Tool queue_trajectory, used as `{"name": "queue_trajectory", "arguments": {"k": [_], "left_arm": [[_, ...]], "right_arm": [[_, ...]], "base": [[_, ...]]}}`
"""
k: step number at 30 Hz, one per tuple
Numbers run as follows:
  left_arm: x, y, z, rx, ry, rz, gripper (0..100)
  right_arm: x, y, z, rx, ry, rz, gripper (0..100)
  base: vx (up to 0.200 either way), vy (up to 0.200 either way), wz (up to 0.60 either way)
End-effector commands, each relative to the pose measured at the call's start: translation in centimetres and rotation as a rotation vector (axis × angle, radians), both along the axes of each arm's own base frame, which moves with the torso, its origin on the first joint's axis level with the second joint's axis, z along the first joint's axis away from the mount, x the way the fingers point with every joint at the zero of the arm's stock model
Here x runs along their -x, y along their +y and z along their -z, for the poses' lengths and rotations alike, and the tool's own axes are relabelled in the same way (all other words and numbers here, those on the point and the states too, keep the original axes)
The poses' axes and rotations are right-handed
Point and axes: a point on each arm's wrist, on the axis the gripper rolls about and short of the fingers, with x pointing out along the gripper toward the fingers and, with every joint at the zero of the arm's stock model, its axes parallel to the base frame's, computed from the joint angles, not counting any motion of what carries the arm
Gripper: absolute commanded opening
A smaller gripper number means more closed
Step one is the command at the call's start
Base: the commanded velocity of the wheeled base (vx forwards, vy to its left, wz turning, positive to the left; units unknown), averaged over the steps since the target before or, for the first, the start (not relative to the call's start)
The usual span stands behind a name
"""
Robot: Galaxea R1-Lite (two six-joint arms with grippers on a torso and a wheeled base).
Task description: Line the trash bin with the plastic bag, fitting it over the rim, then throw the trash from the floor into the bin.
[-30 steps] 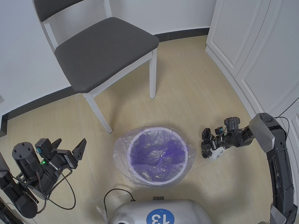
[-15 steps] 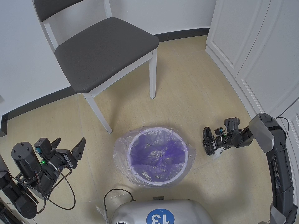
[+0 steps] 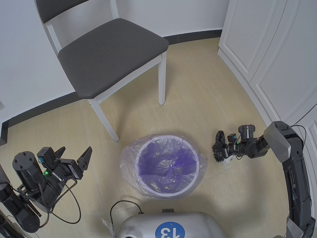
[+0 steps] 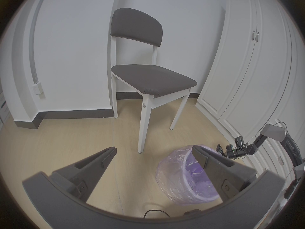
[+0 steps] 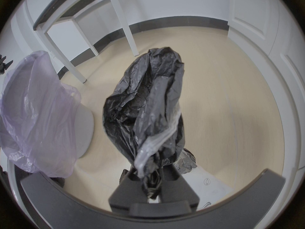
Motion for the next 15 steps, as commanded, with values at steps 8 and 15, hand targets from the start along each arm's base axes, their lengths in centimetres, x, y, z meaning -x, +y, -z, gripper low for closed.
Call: {"name": "queue_trajectory", "arguments": {"k": [8,15], "left_arm": [[0.7,-0.6,-0.1,0.002,-0.012,0.012,100],[0.6,-0.7,0.1,-0.007,-0.002,0.017,100]], "right_arm": [[0.8,-0.8,1.0,0.059,0.016,0.058,0],[0.8,-1.2,0.6,0.059,-0.079,0.084,0]], "base": [[0.0,0.0,0.0],[0.0,0.0,0.0]]}}
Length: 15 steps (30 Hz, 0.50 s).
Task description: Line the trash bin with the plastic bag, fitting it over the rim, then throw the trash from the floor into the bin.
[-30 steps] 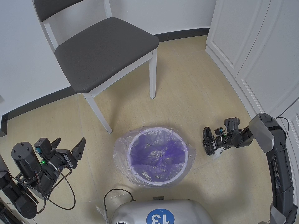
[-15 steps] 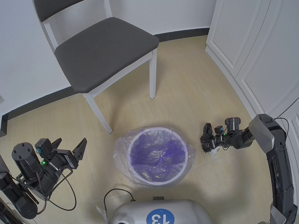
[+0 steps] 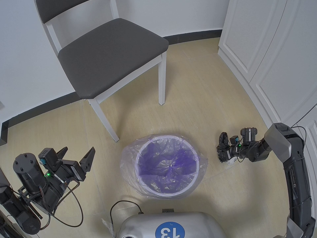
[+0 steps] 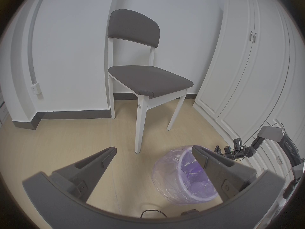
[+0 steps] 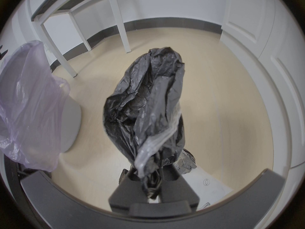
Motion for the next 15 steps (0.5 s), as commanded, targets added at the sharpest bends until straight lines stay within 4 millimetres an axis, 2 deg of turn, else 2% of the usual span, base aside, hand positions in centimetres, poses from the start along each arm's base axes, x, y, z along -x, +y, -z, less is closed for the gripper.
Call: {"name": "queue_trajectory", "arguments": {"k": [1,3,6,9,10,13,14,15], "left_arm": [[0.3,-0.1,0.2,-0.007,0.006,0.01,100],[0.5,-0.5,0.1,-0.005,0.002,0.03,100],[0.9,-1.0,-0.1,0.0,-0.008,0.067,100],[1.4,-2.0,-0.1,-0.002,-0.011,0.113,100],[1.6,-2.4,0.0,-0.005,-0.009,0.101,100],[1.8,-2.8,0.1,-0.013,-0.007,0.044,100],[1.8,-2.8,0.1,-0.015,-0.006,0.037,100],[1.9,-2.9,0.1,-0.012,-0.008,0.015,100]], "right_arm": [[-0.1,-0.2,-0.4,-0.047,-0.022,0.032,0],[-0.2,-0.1,-1.2,-0.103,-0.019,0.062,0],[-0.3,0.0,-3.9,-0.171,-0.032,0.076,0],[-0.1,-0.6,-7.1,-0.181,-0.077,0.086,0],[0.4,-0.9,-9.0,-0.182,-0.109,0.091,0],[1.5,-1.6,-12.5,-0.179,-0.157,0.101,0],[1.7,-1.7,-12.8,-0.179,-0.162,0.102,0],[2.4,-1.9,-14.6,-0.178,-0.19,0.105,0]], "base": [[0.0,0.0,0.0],[0.0,0.0,0.0],[0.0,0.0,0.0],[0.0,0.0,0.0],[0.0,0.0,0.0],[0.0,0.0,0.0],[0.0,0.0,0.0],[0.0,0.0,0.0]]}}
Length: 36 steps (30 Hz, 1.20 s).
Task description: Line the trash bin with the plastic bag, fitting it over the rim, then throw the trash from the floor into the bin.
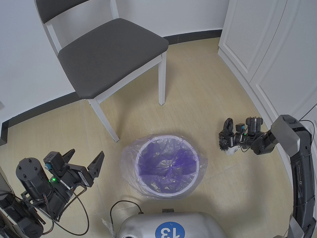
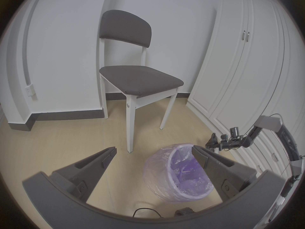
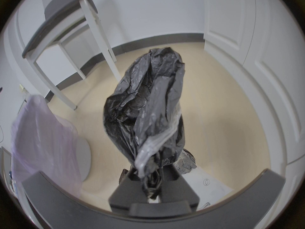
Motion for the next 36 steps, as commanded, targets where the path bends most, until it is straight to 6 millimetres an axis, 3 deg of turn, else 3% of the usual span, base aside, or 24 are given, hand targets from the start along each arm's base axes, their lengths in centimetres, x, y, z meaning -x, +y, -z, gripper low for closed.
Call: {"name": "queue_trajectory", "arguments": {"k": [1,8,10,11,12,16,20,26,30,36], "left_arm": [[0.8,-0.7,0.2,0.022,0.002,-0.043,100],[0.7,-0.8,0.4,0.039,0.018,-0.043,100],[0.8,-0.7,0.1,0.047,0.006,-0.036,100],[0.8,-0.7,0.1,0.047,0.006,-0.036,100],[1.0,-0.6,-0.3,0.047,-0.013,-0.024,100],[1.5,-0.9,-0.7,0.041,-0.036,0.012,100],[1.9,-1.3,-0.8,0.03,-0.044,0.03,100],[1.9,-1.2,-0.8,0.004,-0.05,0.017,100],[1.9,-1.2,-1.0,-0.015,-0.061,0.015,100],[2.0,-1.1,-1.1,-0.013,-0.065,0.009,100]], "right_arm": [[3.0,-1.4,-9.1,0.004,-0.146,0.03,0],[7.2,-1.6,-17.7,0.008,-0.426,0.058,0],[8.7,-1.1,-19.9,0.008,-0.494,0.061,0],[8.7,-1.1,-19.9,0.008,-0.494,0.061,0],[10.1,-0.1,-21.5,-0.006,-0.553,0.056,0],[12.5,3.2,-23.4,-0.043,-0.639,0.029,0],[14.3,7.0,-23.8,-0.075,-0.659,-0.026,0],[16.4,11.7,-22.7,-0.103,-0.63,-0.108,0],[18.6,15.9,-20.5,-0.115,-0.542,-0.234,0],[21.2,20.2,-17.2,-0.1,-0.439,-0.332,0]], "base": [[0.0,0.0,0.0],[0.0,0.0,0.0],[0.0,0.0,0.0],[0.0,0.0,0.0],[0.0,0.0,0.0],[0.0,0.0,0.0],[0.0,0.0,0.0],[0.0,0.0,0.0],[0.0,0.0,0.0],[0.0,0.0,0.0]]}}
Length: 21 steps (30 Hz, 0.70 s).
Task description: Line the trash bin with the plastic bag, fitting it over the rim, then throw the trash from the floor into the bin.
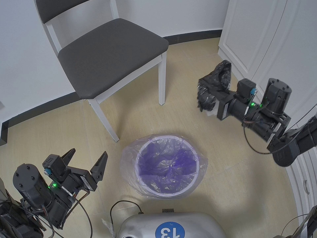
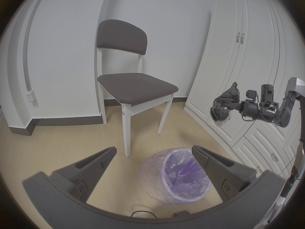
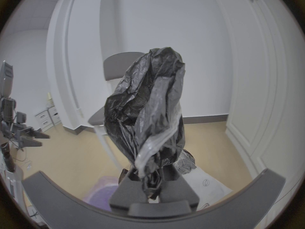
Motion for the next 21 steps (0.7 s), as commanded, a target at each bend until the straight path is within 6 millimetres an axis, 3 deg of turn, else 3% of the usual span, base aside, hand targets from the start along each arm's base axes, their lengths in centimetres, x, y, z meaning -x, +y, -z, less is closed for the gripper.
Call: {"name": "queue_trajectory", "arguments": {"k": [1,6,12,21], "left_arm": [[0.3,0.2,0.0,-0.001,-0.005,-0.004,100],[0.2,0.2,0.3,0.005,0.007,-0.022,100],[0.0,-0.1,0.8,-0.006,0.031,-0.033,100],[0.2,-1.4,2.1,-0.011,0.086,-0.028,100]], "right_arm": [[2.8,4.1,3.9,0.067,0.106,-0.104,0],[4.7,7.1,6.0,0.092,0.141,-0.171,0],[7.0,10.6,10.5,0.117,0.27,-0.246,0],[6.7,10.9,14.7,0.106,0.327,-0.218,0]], "base": [[0.0,0.0,0.0],[0.0,0.0,0.0],[0.0,0.0,0.0],[0.0,0.0,0.0]]}}
